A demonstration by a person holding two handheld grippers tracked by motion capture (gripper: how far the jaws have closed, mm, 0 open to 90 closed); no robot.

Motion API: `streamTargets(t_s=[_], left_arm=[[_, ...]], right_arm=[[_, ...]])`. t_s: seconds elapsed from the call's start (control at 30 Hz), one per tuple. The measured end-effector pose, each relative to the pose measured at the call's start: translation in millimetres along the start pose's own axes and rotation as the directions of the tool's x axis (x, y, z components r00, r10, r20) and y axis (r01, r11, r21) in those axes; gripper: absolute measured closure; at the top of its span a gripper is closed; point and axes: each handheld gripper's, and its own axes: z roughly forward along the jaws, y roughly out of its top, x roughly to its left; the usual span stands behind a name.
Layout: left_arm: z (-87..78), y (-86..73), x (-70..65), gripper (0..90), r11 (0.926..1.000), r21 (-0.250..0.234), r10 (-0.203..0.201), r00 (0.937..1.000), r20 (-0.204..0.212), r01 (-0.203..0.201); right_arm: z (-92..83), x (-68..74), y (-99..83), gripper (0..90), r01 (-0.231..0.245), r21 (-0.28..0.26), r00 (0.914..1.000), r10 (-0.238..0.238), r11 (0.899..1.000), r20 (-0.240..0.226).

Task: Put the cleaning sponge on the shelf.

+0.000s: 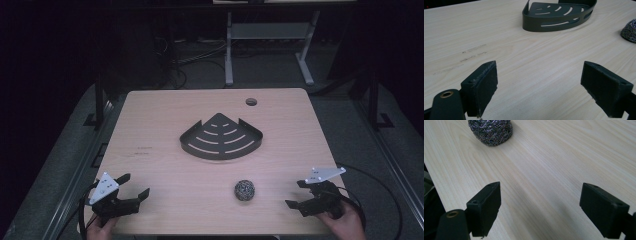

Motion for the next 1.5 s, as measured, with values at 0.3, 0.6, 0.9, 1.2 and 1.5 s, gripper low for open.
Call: streamTargets(t_s=[0.3,0.6,0.9,1.2,1.5], left_arm=[[-1.3,-0.2,-0.8,13.3,1.0000,-0.002,0.002,1.0000,-0.004,-0.002],[-0.1,0.1,-3.7,13.3,1.0000,-0.001,0.007,1.0000,0.002,-0.007],[-0.7,0.1,-3.3,13.3,1.0000,-0.005,0.002,1.0000,0.001,-0.002],[-2.1,-0.1,-3.2,13.3,0.9999,-0.008,0.007,1.0000,0.001,-0.007],[-4.3,-0.9,-1.2,13.3,0.9999,-0.011,0.001,1.0000,-0.006,-0.001]], right_arm=[[3.4,4.1,3.7,16.8,0.016,0.015,0.9998,-0.016,1.000,-0.014],[1.2,7.5,7.4,16.8,0.025,0.007,0.9996,-0.024,1.000,-0.015],[4.7,14.3,13.8,16.8,0.054,0.008,0.9981,-0.054,0.999,-0.031],[10.6,21.2,23.0,16.8,0.078,0.021,0.9956,-0.077,0.997,-0.054],[21.0,30.8,32.0,16.8,0.119,0.039,0.9901,-0.116,0.992,-0.079]])
